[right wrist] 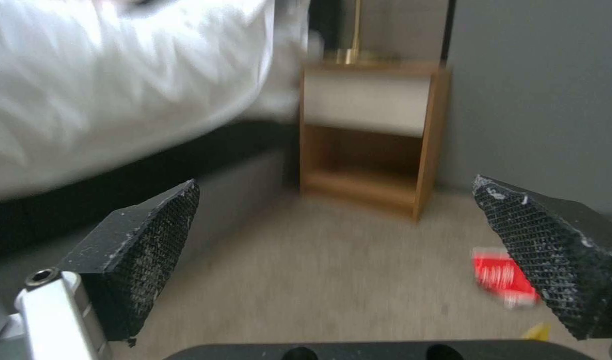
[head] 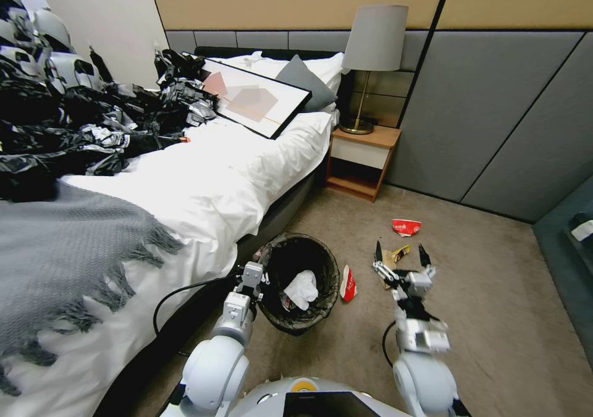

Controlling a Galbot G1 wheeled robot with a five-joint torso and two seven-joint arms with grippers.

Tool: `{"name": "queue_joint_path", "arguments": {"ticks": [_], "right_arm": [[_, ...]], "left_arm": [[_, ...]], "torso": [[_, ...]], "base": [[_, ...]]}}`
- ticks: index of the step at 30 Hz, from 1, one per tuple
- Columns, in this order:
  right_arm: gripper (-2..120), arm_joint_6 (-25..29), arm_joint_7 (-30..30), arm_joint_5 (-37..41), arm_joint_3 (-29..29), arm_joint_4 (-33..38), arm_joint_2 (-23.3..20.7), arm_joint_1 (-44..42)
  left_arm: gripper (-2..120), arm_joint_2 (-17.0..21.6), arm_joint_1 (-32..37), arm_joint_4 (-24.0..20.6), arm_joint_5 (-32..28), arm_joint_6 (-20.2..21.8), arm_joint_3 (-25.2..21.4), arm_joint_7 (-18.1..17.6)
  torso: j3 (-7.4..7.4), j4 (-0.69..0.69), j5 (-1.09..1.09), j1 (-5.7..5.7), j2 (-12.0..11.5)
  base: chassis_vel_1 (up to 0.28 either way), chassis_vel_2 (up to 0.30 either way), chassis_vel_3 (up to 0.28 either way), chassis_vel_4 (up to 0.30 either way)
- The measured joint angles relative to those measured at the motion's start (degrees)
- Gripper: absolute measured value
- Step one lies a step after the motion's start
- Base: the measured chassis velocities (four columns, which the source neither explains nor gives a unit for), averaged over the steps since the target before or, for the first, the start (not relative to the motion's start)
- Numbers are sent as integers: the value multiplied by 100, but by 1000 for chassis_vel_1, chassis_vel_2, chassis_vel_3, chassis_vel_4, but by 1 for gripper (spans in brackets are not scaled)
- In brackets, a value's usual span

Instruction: Pick up the trash bin, then pick up the garbage from the floor and place it into the trash bin.

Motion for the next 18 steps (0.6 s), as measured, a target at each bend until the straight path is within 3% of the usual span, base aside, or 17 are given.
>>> {"name": "queue_joint_path", "arguments": {"ticks": [8,18], "right_arm": [[100,-536,-65,159,-241,-1333,-108,833],[100,-606,-172,355,-658,-3047,6,1711]], "left_arm": [[1,-43,26,-6,28,-1,2,-2],[1,-74,35,23,52,-1,23,-3]], "torso": [[0,-1,0,0,0],[0,0,-1,0,0]], "base": [[0,0,0,0],[0,0,0,0]]}}
